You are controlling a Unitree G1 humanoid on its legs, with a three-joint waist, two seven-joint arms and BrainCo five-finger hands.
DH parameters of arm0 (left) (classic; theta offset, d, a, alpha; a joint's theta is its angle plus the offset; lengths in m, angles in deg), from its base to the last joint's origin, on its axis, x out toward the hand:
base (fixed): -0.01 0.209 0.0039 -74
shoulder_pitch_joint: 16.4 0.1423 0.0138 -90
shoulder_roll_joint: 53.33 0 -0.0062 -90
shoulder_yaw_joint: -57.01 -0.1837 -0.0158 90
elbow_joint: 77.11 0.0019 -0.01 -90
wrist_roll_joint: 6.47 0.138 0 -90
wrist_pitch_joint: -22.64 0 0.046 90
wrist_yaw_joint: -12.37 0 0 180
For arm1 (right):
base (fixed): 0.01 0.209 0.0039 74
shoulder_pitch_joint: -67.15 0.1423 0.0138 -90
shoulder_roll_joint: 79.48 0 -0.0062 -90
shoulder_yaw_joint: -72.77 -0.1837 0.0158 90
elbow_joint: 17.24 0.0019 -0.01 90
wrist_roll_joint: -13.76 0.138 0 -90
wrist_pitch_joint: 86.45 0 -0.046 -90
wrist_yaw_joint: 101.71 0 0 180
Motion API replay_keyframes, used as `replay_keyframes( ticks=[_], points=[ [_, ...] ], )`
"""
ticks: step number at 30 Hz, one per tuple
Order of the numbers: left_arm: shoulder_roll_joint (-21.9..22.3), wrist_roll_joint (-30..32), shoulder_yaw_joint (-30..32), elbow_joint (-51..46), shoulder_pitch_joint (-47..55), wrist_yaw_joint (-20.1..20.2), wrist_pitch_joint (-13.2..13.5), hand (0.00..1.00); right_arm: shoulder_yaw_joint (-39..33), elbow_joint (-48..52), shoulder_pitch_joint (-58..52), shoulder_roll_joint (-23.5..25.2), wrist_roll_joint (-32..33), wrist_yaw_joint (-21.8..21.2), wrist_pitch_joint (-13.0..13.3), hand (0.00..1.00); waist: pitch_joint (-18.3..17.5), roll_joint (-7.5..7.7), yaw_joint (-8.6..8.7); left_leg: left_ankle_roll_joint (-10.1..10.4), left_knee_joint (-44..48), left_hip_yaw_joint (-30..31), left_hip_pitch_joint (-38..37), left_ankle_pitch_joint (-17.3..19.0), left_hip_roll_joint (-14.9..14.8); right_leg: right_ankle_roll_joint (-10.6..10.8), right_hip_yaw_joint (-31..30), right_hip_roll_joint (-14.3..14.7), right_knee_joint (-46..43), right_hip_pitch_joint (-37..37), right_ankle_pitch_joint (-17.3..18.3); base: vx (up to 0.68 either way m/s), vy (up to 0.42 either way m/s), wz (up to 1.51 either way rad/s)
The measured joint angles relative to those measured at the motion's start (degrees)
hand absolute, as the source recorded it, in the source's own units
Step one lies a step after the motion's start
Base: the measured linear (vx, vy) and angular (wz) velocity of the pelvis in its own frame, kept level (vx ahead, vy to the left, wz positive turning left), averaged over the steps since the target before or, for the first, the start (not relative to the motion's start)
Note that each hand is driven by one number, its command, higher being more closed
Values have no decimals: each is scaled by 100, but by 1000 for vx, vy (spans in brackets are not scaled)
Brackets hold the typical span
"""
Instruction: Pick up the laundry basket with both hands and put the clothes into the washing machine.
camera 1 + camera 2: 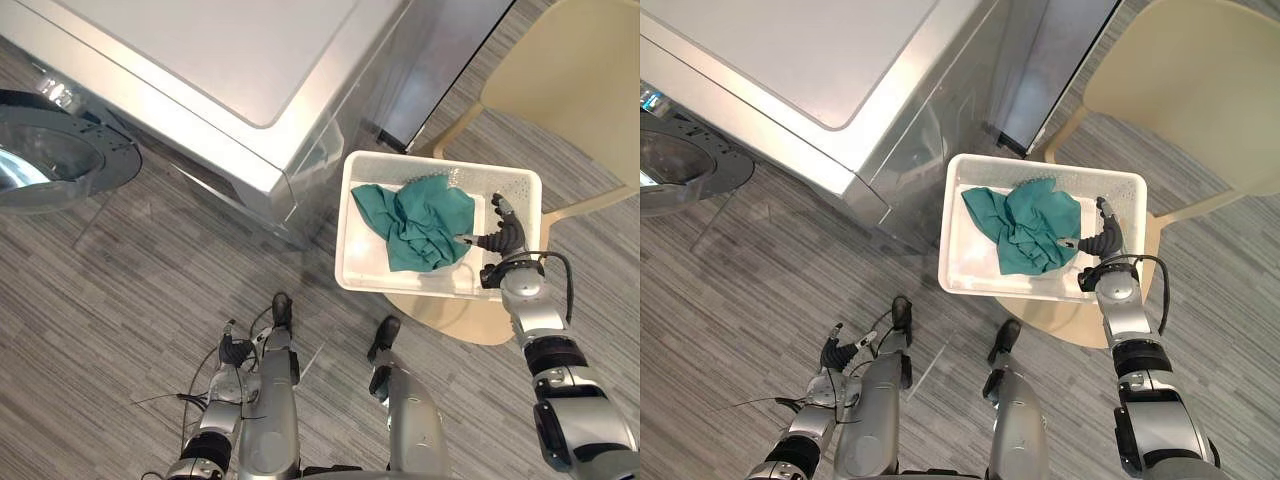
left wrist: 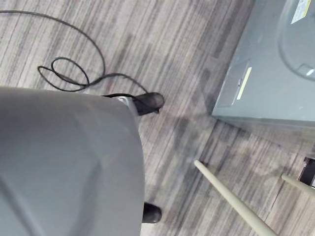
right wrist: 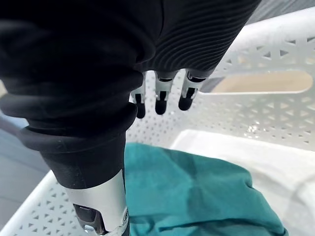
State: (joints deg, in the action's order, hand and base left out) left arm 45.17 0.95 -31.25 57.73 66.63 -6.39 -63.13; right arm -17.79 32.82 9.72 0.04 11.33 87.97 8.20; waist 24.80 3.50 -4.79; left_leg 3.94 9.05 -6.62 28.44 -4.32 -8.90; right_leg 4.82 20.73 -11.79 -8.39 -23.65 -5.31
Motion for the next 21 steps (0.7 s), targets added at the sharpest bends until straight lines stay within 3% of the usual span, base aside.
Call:
replay_keyframes(
  ticks=[6, 15, 17, 21],
  points=[
    [-16, -1, 3, -205, -63, -10, 27, 0, 117, -742, 511, -47, -57, 7, -19, 0, 241, -36, -29, -4, 115, 129, 236, 3, 1, -2, 126, 5, 20, -90, -17, 9, -10, 7],
    [62, -6, 116, -411, -185, -78, 107, 0, 241, -1838, 1293, -156, -252, 60, -138, 0, 299, -126, -125, -1, 489, 339, 982, 101, -57, -43, 278, 100, 153, -472, -138, 18, -9, 4],
    [171, -9, 115, -465, -343, -151, 101, 0, 331, -1930, 1460, -232, -251, 198, -161, 0, 326, -170, -253, -7, 679, 386, 1241, 173, -99, -50, 299, 138, 149, -615, -146, -7, -2, -2],
    [402, -37, 122, -780, -380, -274, 109, 0, 403, -1939, 1775, -431, -203, 538, -262, 0, 355, -226, -293, 11, 971, 588, 1683, 270, -115, -51, 514, 171, 129, -801, -145, -2, 1, 10]
  ],
)
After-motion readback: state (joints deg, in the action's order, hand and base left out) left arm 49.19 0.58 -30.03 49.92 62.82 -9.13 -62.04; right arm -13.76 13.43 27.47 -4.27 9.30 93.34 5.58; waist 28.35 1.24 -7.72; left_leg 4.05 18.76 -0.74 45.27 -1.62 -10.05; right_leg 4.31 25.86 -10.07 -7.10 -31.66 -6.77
